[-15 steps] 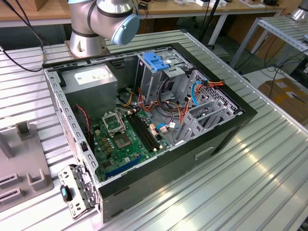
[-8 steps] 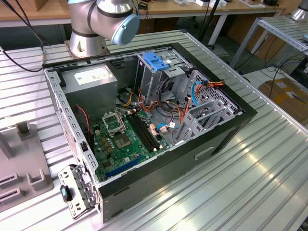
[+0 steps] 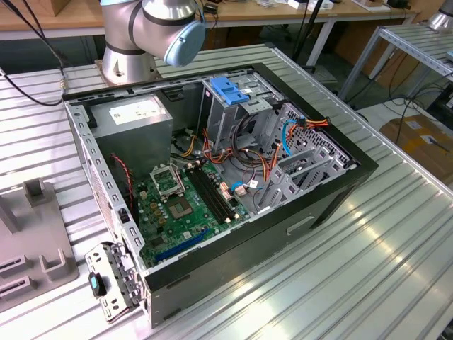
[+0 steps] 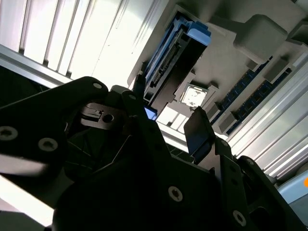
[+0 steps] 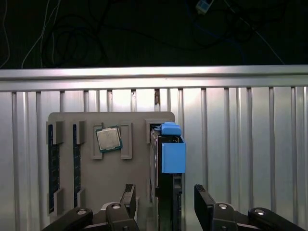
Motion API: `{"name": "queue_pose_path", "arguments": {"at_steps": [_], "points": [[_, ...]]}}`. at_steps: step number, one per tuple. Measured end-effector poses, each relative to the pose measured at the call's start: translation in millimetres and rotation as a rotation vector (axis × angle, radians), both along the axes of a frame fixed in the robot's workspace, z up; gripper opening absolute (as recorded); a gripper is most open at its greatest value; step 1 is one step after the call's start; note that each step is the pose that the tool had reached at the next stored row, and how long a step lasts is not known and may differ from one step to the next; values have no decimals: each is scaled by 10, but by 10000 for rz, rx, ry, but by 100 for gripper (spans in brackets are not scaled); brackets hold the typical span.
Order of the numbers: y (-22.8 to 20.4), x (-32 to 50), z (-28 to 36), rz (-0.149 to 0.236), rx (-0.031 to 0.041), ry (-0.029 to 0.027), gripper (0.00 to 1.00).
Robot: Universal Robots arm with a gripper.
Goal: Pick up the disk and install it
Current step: 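Pick up the disk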
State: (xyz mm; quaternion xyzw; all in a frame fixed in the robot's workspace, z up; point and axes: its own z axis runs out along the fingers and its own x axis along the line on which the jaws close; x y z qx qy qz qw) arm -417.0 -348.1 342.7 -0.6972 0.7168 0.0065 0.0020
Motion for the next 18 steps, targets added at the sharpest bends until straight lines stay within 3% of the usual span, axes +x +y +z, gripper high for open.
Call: {"name": "queue_pose_path", "arguments": {"at_steps": [4, 18], "points": [[0, 0, -35, 1, 0, -1, 60], [6, -9, -366, 385, 16, -14, 60]]}}
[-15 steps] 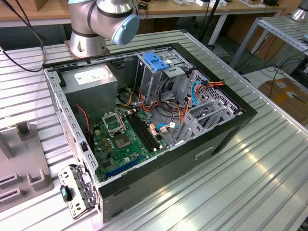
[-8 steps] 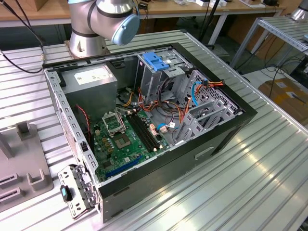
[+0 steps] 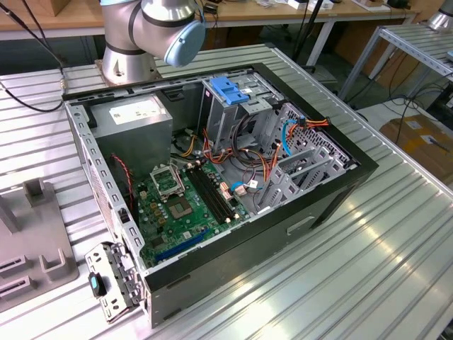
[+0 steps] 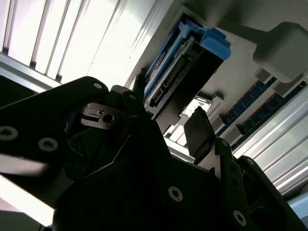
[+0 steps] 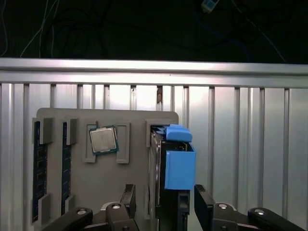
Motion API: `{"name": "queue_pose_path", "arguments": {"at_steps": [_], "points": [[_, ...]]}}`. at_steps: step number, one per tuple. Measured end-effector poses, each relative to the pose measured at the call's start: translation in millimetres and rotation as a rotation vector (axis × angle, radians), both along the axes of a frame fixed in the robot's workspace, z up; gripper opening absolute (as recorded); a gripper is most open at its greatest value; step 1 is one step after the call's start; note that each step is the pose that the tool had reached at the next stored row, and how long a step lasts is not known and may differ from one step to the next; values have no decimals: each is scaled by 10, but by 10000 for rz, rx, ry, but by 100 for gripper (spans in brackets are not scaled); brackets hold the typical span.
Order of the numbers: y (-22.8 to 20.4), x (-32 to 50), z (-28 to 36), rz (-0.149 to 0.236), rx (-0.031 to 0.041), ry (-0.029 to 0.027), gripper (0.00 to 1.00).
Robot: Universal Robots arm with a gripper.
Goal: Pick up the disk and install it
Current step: 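Pick up the disk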
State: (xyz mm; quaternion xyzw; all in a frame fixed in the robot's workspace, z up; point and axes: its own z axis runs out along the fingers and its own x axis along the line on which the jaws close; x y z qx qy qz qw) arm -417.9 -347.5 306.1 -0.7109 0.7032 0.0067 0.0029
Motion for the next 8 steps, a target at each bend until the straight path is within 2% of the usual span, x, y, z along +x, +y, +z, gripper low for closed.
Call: {"name": "queue_pose_path", "arguments": {"at_steps": [8], "points": [[0, 0, -3, 10, 0, 0, 60]]}}
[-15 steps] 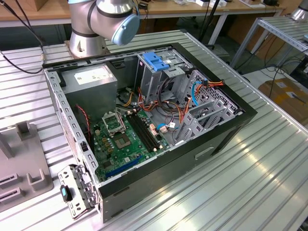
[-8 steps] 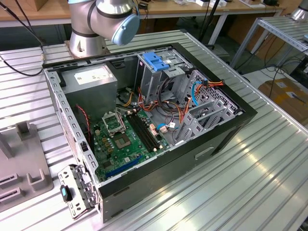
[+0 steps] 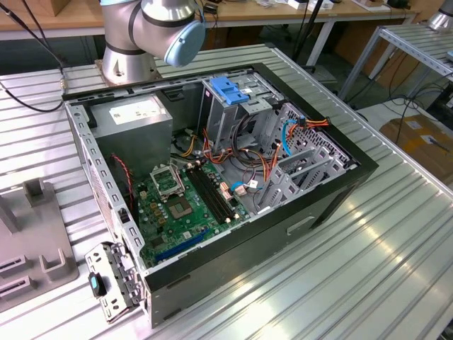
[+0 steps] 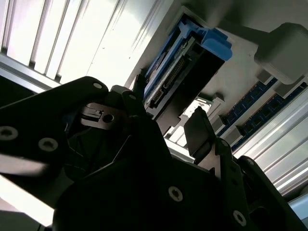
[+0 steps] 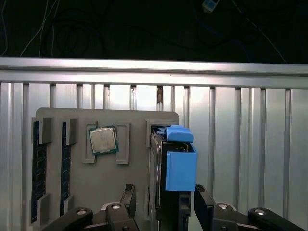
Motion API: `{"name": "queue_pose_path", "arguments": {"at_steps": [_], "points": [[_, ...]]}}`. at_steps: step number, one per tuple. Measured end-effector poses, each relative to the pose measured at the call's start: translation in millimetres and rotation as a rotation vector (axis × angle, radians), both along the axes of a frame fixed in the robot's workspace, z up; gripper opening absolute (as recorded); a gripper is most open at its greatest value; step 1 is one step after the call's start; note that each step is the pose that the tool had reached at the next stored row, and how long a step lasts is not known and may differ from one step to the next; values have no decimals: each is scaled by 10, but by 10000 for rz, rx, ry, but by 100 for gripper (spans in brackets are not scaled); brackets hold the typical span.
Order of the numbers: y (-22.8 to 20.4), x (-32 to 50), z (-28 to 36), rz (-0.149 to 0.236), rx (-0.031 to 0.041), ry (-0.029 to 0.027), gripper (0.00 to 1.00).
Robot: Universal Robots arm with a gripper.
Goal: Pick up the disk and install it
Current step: 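Pick up the disk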
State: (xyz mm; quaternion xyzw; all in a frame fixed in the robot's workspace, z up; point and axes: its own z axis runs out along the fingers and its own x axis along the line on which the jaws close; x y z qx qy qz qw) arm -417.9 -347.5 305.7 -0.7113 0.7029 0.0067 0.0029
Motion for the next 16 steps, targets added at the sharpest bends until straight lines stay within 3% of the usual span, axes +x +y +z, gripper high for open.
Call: {"name": "queue_pose_path", "arguments": {"at_steps": [3, 4, 5, 16], "points": [[0, 0, 0, 2, -1, 0, 59], [0, 0, 0, 3, 0, 1, 52], [0, 0, -2, 5, 0, 0, 39], [1, 0, -5, 15, 1, -1, 39]]}}
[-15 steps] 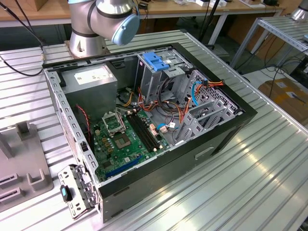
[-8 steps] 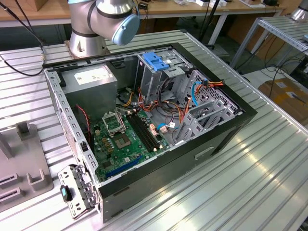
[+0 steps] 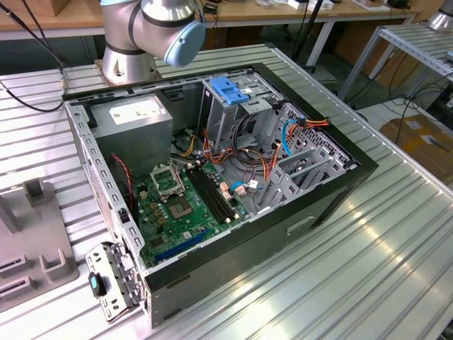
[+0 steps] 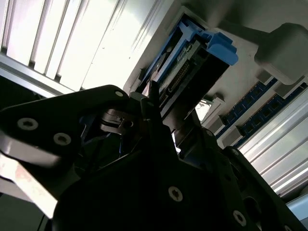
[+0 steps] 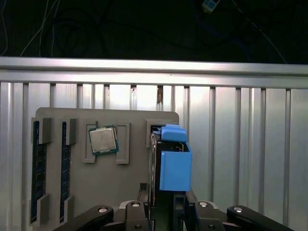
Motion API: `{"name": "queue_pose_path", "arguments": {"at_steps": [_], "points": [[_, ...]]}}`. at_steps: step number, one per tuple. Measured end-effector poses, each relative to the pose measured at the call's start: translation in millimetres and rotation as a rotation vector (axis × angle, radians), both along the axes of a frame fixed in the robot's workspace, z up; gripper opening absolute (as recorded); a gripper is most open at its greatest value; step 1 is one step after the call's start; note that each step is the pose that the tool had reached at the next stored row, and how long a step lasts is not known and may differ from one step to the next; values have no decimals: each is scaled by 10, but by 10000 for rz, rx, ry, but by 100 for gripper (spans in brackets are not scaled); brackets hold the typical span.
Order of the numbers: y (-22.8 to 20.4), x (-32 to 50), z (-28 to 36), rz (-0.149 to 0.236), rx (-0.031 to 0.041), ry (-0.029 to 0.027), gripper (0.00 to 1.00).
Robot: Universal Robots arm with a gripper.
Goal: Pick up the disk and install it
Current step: 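Pick up the disk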
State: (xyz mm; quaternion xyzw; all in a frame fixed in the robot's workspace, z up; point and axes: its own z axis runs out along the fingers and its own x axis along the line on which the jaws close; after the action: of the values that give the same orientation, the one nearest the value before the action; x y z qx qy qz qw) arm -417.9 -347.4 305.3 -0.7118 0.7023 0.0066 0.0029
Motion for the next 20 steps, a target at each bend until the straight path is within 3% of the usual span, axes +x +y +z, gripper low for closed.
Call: {"name": "queue_pose_path", "arguments": {"at_steps": [8, 11, 20], "points": [[17, 0, 0, -1, 38, 1, 39], [20, 0, 0, -1, 161, 0, 39], [19, 0, 18, -1, 168, -3, 39]]}}
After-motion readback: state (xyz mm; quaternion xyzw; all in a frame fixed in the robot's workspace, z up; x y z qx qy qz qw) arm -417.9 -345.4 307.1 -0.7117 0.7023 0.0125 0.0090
